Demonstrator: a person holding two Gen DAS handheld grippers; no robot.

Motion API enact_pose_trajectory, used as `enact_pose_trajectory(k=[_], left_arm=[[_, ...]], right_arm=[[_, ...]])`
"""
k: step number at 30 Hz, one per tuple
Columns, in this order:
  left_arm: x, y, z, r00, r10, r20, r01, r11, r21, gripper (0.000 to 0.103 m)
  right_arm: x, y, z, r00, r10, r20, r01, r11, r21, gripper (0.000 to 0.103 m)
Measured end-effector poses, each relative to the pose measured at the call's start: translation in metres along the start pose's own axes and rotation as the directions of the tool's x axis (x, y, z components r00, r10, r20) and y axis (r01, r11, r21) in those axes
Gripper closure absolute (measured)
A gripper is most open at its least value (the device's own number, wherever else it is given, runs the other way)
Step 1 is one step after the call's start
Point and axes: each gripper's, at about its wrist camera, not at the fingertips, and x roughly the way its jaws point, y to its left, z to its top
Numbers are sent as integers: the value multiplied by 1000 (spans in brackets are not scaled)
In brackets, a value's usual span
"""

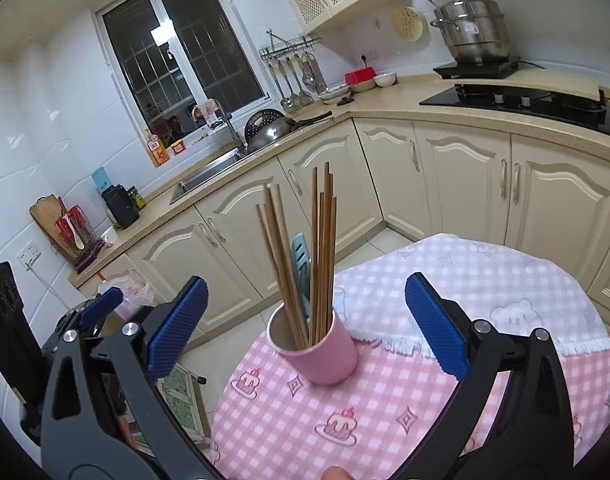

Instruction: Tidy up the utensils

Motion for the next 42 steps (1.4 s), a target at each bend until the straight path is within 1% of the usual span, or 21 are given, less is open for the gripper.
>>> enact_pose_trajectory(k=[6,11,16,21,23,25,31,37,42], left_arm=[[-49,-7,-11,999,29,37,-29,1000,3,5],[-86,-16,-28,996,60,71,-61,998,12,5],[-121,-20,-47,991,89,98,-91,996,14,5],[-152,-25,-63,988,96,123,-99,995,21,5],[-163,-27,-68,989,85,123,-89,996,28,5],[-171,-28,-71,988,83,131,-87,996,30,5],[-198,-23,-78,982,80,172,-82,997,0,5],[-208,-18,-81,980,80,180,-78,997,-21,5],[-209,-18,-80,980,85,182,-82,996,-24,5]], right_arm=[[-46,11,-29,997,-63,50,66,997,-45,6],[-73,23,-57,987,-131,92,140,986,-96,6],[-99,32,-84,970,-194,149,213,969,-124,6],[-127,42,-106,951,-240,195,267,955,-125,6],[-136,49,-110,943,-251,219,285,948,-142,6],[-146,57,-113,930,-263,258,307,940,-149,6],[-164,71,-121,918,-254,305,312,937,-158,6],[-169,77,-126,920,-246,307,302,942,-150,6],[-171,80,-126,919,-244,311,303,940,-157,6]])
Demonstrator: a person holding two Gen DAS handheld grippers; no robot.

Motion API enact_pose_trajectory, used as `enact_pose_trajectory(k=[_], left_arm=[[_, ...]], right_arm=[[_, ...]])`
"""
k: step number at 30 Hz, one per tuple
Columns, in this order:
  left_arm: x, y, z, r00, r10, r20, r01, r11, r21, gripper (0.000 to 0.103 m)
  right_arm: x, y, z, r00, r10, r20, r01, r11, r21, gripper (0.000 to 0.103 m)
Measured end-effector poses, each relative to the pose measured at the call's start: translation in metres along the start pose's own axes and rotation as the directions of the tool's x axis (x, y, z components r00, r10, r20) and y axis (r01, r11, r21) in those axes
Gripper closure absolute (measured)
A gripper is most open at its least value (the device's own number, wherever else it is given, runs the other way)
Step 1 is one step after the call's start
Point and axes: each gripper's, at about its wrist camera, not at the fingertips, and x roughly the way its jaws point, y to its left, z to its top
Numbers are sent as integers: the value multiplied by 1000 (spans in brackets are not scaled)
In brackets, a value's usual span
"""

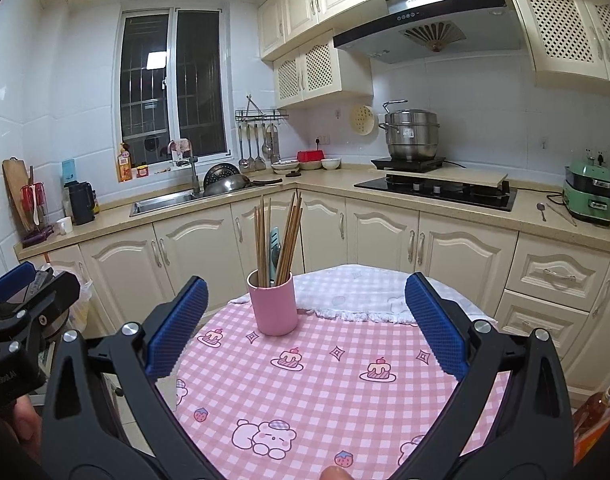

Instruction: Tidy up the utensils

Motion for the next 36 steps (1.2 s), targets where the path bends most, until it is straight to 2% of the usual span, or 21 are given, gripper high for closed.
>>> enact_pose_trajectory(k=[20,28,36], left_arm=[[10,-1,-3,999,-19,-50,17,999,-27,4],[11,-6,-5,999,-23,-27,22,1000,-13,4],[15,-9,-5,999,-4,-37,4,1000,-6,4]], right_arm=[[4,-4,-3,1000,-6,-12,6,1000,5,6],[6,-8,-5,1000,-6,-16,6,1000,15,6],[6,-8,-5,1000,-1,-11,1,1000,13,6]])
